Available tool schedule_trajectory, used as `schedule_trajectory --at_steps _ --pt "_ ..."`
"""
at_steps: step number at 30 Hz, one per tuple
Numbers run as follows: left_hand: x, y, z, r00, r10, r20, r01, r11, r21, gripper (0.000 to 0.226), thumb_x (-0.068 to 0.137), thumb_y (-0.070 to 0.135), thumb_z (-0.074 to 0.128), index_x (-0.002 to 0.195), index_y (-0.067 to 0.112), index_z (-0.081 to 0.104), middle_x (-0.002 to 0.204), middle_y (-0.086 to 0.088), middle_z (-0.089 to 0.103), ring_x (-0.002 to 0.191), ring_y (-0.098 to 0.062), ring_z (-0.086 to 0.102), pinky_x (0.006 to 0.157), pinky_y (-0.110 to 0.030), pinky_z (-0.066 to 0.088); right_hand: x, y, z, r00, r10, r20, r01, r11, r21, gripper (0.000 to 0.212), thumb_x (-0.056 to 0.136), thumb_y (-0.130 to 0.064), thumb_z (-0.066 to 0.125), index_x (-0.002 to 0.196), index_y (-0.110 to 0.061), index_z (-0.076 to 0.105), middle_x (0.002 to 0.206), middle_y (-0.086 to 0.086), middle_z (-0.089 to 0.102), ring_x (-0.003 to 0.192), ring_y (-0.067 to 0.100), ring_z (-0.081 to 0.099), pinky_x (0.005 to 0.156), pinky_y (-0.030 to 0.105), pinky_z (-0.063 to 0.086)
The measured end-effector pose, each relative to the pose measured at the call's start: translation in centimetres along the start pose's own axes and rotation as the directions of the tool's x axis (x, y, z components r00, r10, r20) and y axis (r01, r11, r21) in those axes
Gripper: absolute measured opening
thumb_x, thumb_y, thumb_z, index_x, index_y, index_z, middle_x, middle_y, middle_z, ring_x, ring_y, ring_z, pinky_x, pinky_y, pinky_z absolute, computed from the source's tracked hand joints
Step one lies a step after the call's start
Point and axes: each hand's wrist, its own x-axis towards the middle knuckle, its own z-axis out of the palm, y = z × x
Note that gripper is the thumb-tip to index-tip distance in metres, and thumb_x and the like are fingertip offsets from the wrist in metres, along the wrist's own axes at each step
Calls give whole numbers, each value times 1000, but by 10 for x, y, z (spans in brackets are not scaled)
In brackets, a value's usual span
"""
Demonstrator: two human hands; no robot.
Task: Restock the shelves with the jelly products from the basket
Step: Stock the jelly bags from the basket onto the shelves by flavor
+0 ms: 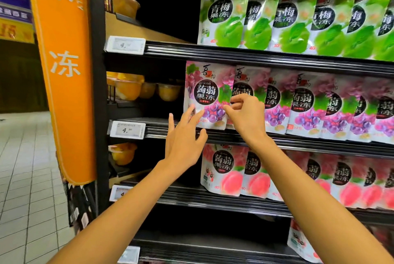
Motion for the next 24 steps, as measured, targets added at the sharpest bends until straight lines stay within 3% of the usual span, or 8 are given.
schedule_trajectory --at_steps 3,7,11,14,17,20,22,24 --pt "1 3 2 1000 -6 11 6 1000 -14 54 97 33 48 149 28 35 161 3 22 142 -10 31 122 -37 -9 -2 3 -5 1000 3 17 -2 999 -50 25 83 -16 75 106 -9 71 74 -3 68 69 5 64 75 27 57" --pt "3 9 6 999 -21 30 22 999 -42 55 96 33 49 149 26 35 160 1 23 145 -13 28 123 -38 -5 -4 8 -6 1000 22 -5 -22 999 -25 24 83 -12 74 106 -11 68 67 -9 63 66 -2 61 66 16 51" --pt "7 7 3 996 -10 88 16 997 -75 55 97 31 49 149 26 34 161 2 22 145 -13 26 123 -40 -4 -10 9 -8 999 40 -16 -40 999 5 21 84 -10 73 104 -9 67 74 0 67 69 8 66 70 31 58" --pt "3 5 0 998 -4 61 12 992 -125 51 97 28 50 147 25 40 159 2 27 144 -12 28 123 -40 -2 -17 7 -13 999 40 -22 -40 999 8 16 87 -18 70 102 -12 67 74 -2 67 71 11 67 74 36 58" --pt "-9 9 -1 999 32 -44 -42 971 -236 38 95 19 53 134 19 55 147 2 45 137 -11 39 124 -41 7 -33 5 -18 995 73 -71 -77 996 -51 11 90 -37 58 91 -29 66 73 -13 66 73 8 65 77 38 56" --pt "-35 10 1 986 57 -159 -112 926 -360 27 91 12 53 114 19 65 122 9 61 119 -8 52 110 -41 37 -62 9 -23 985 143 -95 -147 988 -37 19 89 -49 51 88 -34 64 70 -16 69 77 6 67 77 37 55" --pt "-64 6 9 988 51 -148 -107 911 -399 24 90 12 52 106 21 67 108 14 63 106 -7 56 97 -36 45 -91 21 -24 981 184 -66 -185 983 1 17 89 -48 51 85 -36 63 65 -17 69 75 6 68 78 40 55" --pt "-99 -3 23 998 43 -43 -58 907 -417 21 92 12 51 103 21 67 99 15 63 96 -6 57 90 -28 46 -126 41 -24 972 235 -4 -235 972 26 16 89 -45 52 86 -34 65 66 -13 71 72 9 69 77 44 55"
